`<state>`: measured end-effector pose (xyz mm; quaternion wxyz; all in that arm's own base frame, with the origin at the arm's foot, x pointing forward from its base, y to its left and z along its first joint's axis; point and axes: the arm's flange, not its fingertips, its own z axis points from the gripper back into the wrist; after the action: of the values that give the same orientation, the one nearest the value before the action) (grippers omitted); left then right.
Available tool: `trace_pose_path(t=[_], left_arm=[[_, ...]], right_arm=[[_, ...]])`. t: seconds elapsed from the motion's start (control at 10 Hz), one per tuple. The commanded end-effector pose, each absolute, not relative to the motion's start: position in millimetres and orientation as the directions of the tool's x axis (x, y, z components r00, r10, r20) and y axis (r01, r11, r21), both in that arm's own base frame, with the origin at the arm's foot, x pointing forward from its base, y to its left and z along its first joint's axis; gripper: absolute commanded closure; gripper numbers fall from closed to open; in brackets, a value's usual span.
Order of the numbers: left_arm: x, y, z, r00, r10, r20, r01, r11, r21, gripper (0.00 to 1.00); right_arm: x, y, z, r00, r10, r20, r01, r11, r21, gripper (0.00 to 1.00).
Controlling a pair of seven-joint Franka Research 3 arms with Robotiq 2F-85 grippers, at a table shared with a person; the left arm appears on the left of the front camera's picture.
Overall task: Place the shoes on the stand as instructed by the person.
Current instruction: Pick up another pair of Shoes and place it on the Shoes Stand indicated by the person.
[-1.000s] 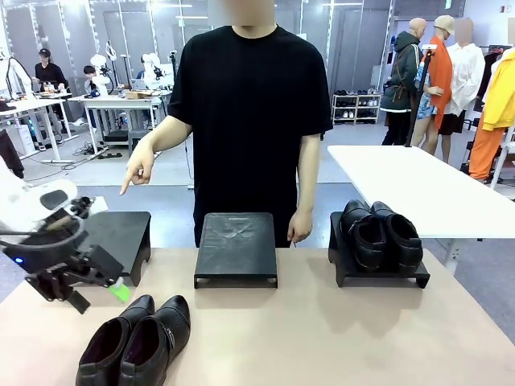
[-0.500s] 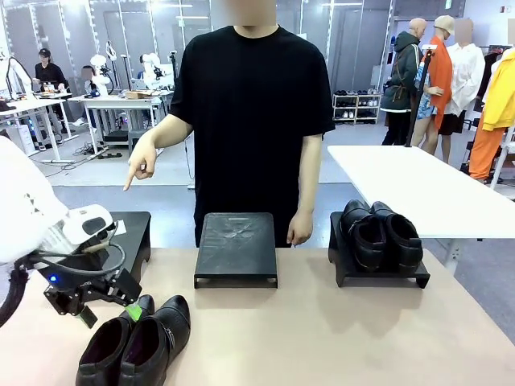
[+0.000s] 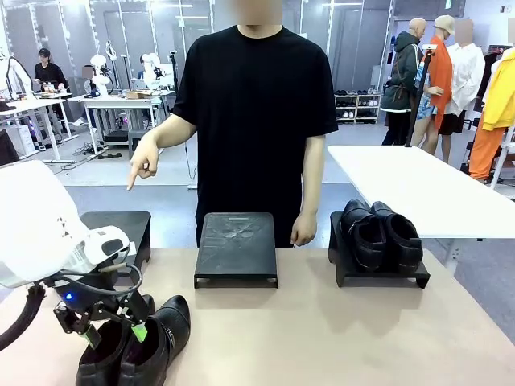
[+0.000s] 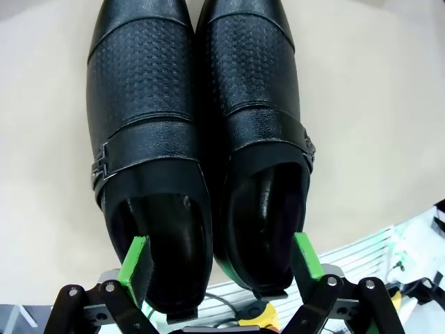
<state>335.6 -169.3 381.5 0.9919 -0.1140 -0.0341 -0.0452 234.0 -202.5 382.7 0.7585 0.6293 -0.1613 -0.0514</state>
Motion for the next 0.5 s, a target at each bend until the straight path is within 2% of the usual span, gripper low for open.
trace_pose_path(t=[0.0,0.1,0.2,0.3,0.4], left_arm=[[346.8,-177.1,369.9,0.994,-0.057,0.091,0.076,0.973,-0.218,0.0],[348.4,-179.3,364.4,0.994,-0.054,0.09,0.072,0.976,-0.205,0.04],[347.9,-180.1,360.7,0.995,-0.045,0.084,0.061,0.979,-0.195,0.33],[348.1,-181.0,355.2,0.996,-0.048,0.073,0.061,0.98,-0.189,0.5],[349.8,-182.1,348.7,0.998,-0.041,0.054,0.051,0.979,-0.199,0.89]], right_arm=[[233.1,-204.5,383.5,0.94,-0.276,0.199,-0.145,0.204,0.968,0.0],[233.1,-204.5,383.5,0.94,-0.276,0.199,-0.145,0.204,0.968,0.0],[233.1,-204.5,383.5,0.94,-0.276,0.199,-0.145,0.204,0.968,0.0],[233.1,-204.5,383.5,0.94,-0.276,0.199,-0.145,0.204,0.968,0.0],[233.1,-204.5,383.5,0.94,-0.276,0.199,-0.145,0.204,0.968,0.0]])
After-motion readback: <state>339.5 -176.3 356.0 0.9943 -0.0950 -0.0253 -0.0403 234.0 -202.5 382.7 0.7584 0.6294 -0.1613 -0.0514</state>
